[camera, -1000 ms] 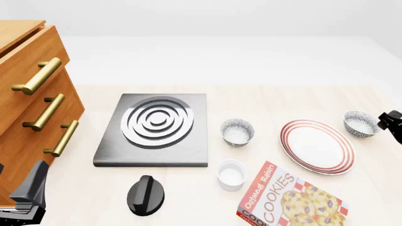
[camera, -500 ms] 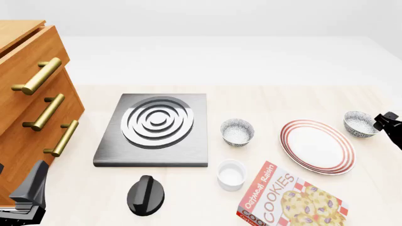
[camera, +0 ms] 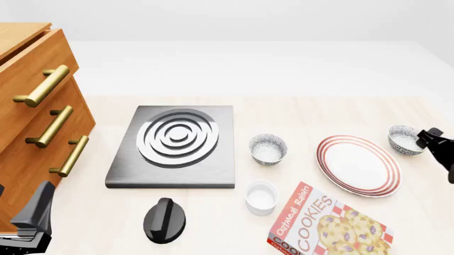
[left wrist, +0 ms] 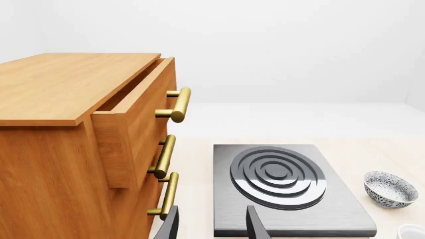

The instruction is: Pick the akita bowl next to the plate and place it on the plate.

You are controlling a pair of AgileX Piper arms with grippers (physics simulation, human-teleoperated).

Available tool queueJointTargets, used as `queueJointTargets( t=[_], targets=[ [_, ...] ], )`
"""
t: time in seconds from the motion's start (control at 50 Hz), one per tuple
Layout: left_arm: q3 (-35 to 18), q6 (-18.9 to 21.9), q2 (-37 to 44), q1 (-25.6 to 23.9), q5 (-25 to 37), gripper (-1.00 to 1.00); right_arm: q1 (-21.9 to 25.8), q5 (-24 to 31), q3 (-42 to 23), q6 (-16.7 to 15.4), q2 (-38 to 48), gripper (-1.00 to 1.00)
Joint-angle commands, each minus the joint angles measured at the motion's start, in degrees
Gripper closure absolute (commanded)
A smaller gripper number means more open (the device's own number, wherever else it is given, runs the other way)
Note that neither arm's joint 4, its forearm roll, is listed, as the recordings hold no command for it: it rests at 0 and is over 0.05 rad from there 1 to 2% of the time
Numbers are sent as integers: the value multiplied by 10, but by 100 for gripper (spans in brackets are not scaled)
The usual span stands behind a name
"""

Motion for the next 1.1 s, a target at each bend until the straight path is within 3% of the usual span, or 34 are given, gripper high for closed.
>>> queueJointTargets(
  t=[0.02,1.1],
  targets=[
    [0,0,0,0,0,-100,4,-4,-5,4,15,-100],
    [0,0,0,0,0,-100,16,-8,-20,26,54,-100]
  ],
)
